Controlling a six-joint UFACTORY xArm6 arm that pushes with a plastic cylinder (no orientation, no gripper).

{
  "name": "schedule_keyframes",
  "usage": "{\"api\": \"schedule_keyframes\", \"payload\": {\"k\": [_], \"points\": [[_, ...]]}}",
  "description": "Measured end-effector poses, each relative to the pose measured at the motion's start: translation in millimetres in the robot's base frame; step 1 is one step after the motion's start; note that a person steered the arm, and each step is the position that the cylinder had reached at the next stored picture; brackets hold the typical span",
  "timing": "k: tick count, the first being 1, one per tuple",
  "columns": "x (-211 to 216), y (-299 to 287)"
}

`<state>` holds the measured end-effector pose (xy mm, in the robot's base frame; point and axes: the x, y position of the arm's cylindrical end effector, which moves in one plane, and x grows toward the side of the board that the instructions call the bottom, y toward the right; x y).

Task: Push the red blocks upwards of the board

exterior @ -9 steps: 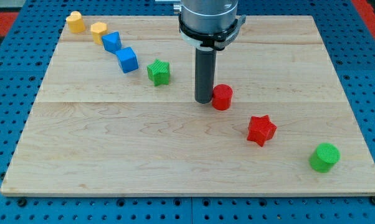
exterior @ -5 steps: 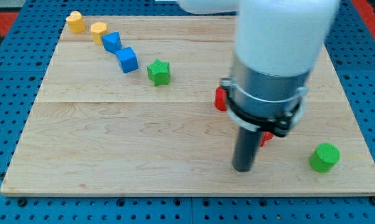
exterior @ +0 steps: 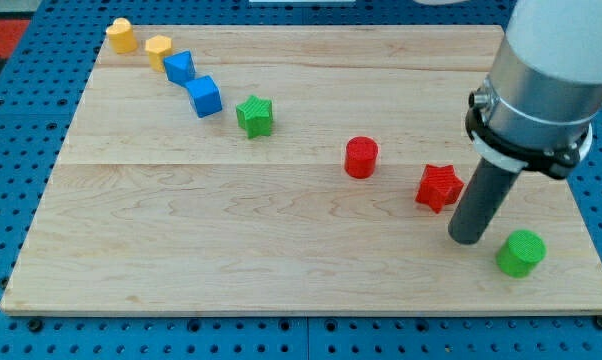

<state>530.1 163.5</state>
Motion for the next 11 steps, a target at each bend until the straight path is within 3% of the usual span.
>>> {"api": "schedule_keyframes", "payload": {"k": [2, 3, 4, 5, 6, 8, 10, 11], "points": [[-59, -94], [-32, -121], [-73, -141], [-102, -135], [-73, -100], [-8, -115], [-16, 8], [-34, 11]]}}
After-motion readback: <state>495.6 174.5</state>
